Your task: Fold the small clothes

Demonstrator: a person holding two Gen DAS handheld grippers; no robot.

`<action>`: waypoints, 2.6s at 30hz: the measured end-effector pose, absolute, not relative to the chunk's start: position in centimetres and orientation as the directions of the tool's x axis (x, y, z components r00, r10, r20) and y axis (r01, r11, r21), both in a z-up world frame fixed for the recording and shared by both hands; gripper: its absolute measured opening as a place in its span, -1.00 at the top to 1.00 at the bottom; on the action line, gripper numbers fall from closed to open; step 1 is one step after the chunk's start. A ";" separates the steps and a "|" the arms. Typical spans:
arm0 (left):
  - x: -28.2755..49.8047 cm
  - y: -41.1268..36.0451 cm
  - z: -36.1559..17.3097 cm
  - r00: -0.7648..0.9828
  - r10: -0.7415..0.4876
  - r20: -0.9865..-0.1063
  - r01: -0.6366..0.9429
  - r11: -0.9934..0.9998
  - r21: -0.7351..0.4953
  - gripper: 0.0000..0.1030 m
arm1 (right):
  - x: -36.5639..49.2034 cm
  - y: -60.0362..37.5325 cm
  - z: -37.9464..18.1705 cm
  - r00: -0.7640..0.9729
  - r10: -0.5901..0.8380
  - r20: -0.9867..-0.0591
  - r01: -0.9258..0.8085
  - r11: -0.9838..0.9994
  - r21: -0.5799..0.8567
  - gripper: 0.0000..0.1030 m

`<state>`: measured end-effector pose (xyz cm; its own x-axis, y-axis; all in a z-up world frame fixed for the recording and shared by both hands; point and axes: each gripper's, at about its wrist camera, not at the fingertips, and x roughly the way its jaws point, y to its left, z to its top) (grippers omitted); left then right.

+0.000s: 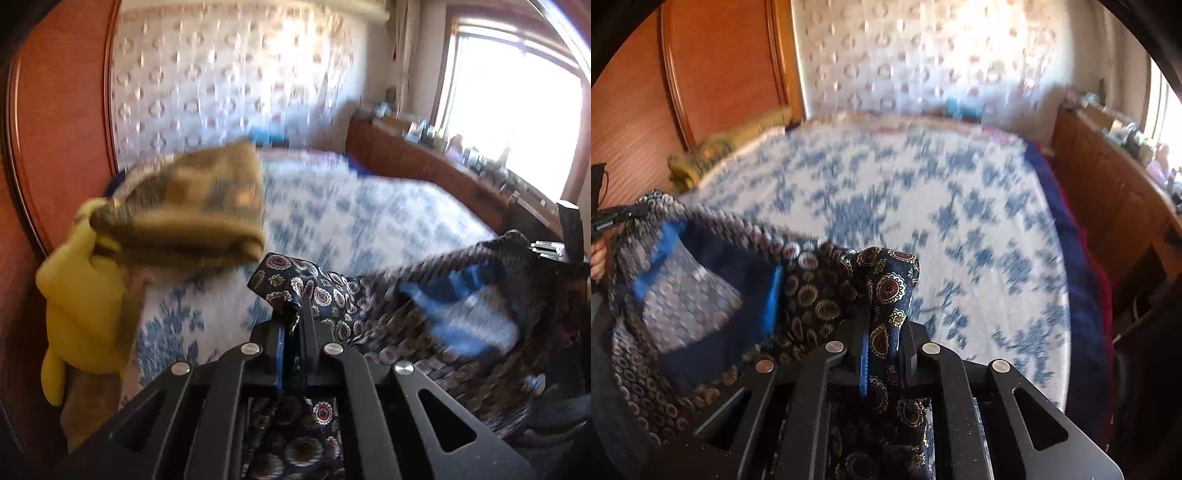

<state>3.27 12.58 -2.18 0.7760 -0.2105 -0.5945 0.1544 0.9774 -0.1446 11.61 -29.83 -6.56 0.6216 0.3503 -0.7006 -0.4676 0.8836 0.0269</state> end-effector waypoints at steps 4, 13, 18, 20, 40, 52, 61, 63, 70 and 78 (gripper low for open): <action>2.1 12.1 1.6 0.830 -0.235 -0.506 0.184 0.972 -0.149 0.96 | 9.4 -30.5 -2.6 0.694 0.375 -0.614 -0.457 0.889 0.027 0.86; 2.3 11.9 10.5 0.909 -0.246 -0.336 0.223 0.969 -0.107 0.96 | 6.0 -30.4 8.5 0.807 0.387 -0.447 -0.475 0.874 -0.101 0.87; 6.0 13.2 14.4 0.939 -0.200 -0.280 0.179 0.979 -0.097 0.96 | 8.0 -30.5 14.3 0.865 0.341 -0.368 -0.425 0.888 -0.176 0.87; 8.4 13.6 15.0 0.943 -0.167 -0.288 0.149 0.985 -0.082 0.96 | 10.0 -30.5 16.3 0.882 0.320 -0.347 -0.399 0.898 -0.187 0.87; 17.1 11.0 -0.2 0.758 -0.148 -0.636 0.146 0.988 -0.055 0.12 | 27.0 -31.2 -1.4 0.702 0.132 -0.700 -0.271 0.958 -0.090 -0.14; 15.4 7.0 -5.0 0.677 -0.187 -0.712 0.202 0.977 -0.064 0.12 | 20.3 -34.7 -4.6 0.671 0.209 -0.711 -0.246 0.968 0.053 -0.14; 15.8 6.0 -7.7 0.626 -0.174 -0.760 0.206 0.977 -0.054 0.12 | 17.6 -37.0 -7.2 0.633 0.207 -0.746 -0.211 0.973 0.091 -0.14; 15.7 5.6 -8.3 0.627 -0.161 -0.762 0.210 0.977 -0.034 0.12 | 17.6 -37.1 -7.7 0.627 0.206 -0.751 -0.209 0.974 0.092 -0.14; 15.4 5.2 -8.4 0.631 -0.150 -0.761 0.216 0.976 -0.014 0.00 | 18.4 -36.9 -8.3 0.626 0.184 -0.758 -0.182 0.979 0.088 -0.15; 15.3 5.3 -8.2 0.629 -0.151 -0.762 0.216 0.976 -0.015 -0.04 | 19.2 -35.7 -8.5 0.641 0.156 -0.751 -0.164 0.984 0.065 -0.16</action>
<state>15.33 5.33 -8.24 0.6292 -0.1513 -0.7624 0.2161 0.9762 -0.0154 19.22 -35.71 -8.51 0.6411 0.1563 -0.7514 -0.1638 0.9843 0.0651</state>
